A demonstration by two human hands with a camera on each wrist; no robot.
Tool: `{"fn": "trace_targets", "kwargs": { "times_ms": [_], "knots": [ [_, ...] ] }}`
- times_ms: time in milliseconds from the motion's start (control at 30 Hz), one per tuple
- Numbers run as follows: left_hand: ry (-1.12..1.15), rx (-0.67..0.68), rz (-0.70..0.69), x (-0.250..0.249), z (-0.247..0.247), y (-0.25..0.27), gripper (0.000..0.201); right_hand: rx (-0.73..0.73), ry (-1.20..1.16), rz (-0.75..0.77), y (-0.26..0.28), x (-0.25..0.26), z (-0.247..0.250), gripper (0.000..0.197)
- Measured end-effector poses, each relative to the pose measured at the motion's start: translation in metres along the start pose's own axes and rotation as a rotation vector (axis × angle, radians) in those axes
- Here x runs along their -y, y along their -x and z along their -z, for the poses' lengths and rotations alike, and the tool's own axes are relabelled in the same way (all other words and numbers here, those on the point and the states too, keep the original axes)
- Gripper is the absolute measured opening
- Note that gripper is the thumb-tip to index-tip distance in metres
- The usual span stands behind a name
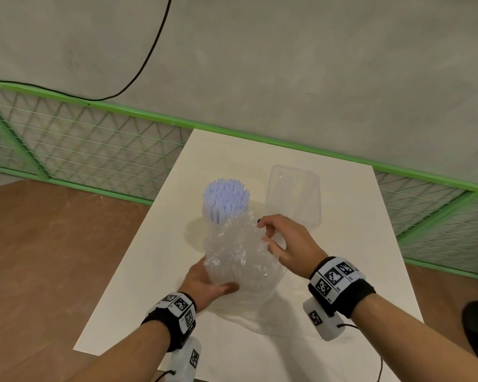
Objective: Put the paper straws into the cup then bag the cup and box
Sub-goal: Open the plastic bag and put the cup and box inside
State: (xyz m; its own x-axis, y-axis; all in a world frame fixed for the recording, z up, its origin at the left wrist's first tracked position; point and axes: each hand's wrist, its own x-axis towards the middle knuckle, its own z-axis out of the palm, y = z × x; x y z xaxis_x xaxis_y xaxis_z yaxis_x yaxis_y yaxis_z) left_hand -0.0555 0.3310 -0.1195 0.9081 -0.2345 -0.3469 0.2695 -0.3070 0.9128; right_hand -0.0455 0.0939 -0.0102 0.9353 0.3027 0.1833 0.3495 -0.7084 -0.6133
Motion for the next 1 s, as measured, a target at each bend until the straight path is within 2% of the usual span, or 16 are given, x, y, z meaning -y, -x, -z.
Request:
{"fn": "trace_targets", "kwargs": {
  "times_ms": [200, 367, 500, 633, 767, 800, 933, 1000],
  "knots": [
    [-0.007, 0.000, 0.004, 0.001, 0.000, -0.001, 0.070, -0.079, -0.045, -0.038, 0.003, 0.007, -0.007, 0.010],
    [-0.019, 0.005, 0.009, 0.001, 0.000, -0.002, 0.070, -0.117, -0.074, -0.083, 0.000, 0.012, -0.007, 0.015],
    [-0.015, 0.007, -0.003, 0.001, -0.001, -0.003, 0.071, -0.236, 0.046, 0.023, -0.008, 0.007, -0.005, 0.026],
    [-0.010, 0.008, -0.010, 0.000, -0.002, -0.002, 0.071, -0.209, 0.024, -0.118, -0.015, 0.006, -0.006, 0.008],
    [-0.013, 0.007, -0.004, 0.000, -0.001, -0.002, 0.070, -0.123, -0.144, -0.205, -0.022, 0.007, -0.006, 0.008],
    [-0.013, 0.010, -0.001, 0.000, -0.001, -0.002, 0.070, -0.123, -0.170, -0.188, -0.022, 0.010, -0.007, 0.011],
    [-0.007, 0.015, -0.001, -0.001, 0.000, -0.001, 0.069, -0.263, 0.009, 0.003, -0.028, 0.013, 0.003, 0.008],
    [-0.014, 0.014, -0.004, -0.003, 0.000, -0.001, 0.069, -0.359, 0.005, 0.000, -0.035, 0.013, 0.016, 0.008]
  ]
}}
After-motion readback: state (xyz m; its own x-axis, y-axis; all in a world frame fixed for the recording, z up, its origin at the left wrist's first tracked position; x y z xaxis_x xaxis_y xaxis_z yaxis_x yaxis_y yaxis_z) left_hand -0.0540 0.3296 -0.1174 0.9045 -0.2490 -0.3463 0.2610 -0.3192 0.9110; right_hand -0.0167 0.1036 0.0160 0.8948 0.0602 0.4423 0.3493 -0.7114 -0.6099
